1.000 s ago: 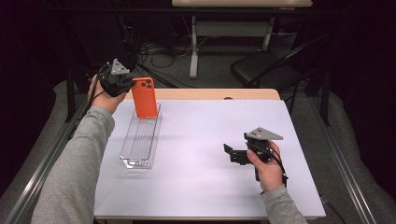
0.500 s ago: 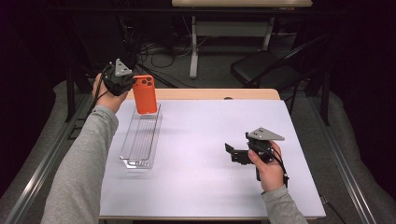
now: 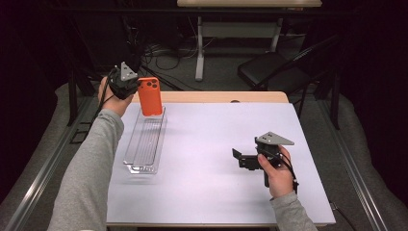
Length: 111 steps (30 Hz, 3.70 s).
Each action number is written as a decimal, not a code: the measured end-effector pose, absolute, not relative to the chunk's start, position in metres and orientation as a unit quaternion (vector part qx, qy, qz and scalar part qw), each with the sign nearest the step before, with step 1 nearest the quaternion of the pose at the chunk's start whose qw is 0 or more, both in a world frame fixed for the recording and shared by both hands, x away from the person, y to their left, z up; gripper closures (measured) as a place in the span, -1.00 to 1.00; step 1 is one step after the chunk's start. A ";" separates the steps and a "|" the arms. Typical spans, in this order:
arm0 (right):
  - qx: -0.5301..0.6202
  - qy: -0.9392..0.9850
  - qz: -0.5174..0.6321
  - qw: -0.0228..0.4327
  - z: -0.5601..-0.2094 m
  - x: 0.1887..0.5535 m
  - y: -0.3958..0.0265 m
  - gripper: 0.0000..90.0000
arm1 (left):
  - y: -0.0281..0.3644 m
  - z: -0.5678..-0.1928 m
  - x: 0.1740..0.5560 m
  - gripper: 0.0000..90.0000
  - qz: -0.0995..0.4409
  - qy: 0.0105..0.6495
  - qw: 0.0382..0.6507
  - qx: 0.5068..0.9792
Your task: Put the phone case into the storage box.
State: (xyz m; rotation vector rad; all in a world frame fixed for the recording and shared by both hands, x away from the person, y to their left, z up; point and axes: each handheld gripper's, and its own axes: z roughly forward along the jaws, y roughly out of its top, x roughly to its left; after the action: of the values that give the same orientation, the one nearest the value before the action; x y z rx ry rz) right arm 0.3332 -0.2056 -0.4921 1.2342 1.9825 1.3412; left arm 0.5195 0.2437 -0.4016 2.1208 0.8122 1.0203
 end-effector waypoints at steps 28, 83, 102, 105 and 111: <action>0.449 0.719 0.487 0.210 -0.497 0.335 -0.206 -0.95 | 0.244 -0.442 0.528 0.80 0.406 0.302 0.319 0.801; 0.446 0.730 0.476 0.206 -0.502 0.335 -0.201 -0.95 | 0.251 -0.469 0.531 0.72 0.423 0.282 0.303 0.806; 0.445 0.730 0.478 0.202 -0.502 0.334 -0.201 -0.95 | 0.252 -0.469 0.532 0.51 0.423 0.307 0.301 0.798; 0.443 0.731 0.478 0.202 -0.503 0.334 -0.200 -0.95 | 0.253 -0.468 0.532 0.43 0.419 0.316 0.305 0.795; 0.442 0.733 0.476 0.202 -0.503 0.334 -0.200 -0.95 | 0.254 -0.467 0.531 0.26 0.405 0.335 0.311 0.792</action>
State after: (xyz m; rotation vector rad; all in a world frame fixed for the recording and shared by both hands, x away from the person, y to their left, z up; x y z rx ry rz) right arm 0.3343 -0.1995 -0.5028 1.2332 2.0477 1.3305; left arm 0.5313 0.2539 -0.4673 2.0908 0.8835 1.0684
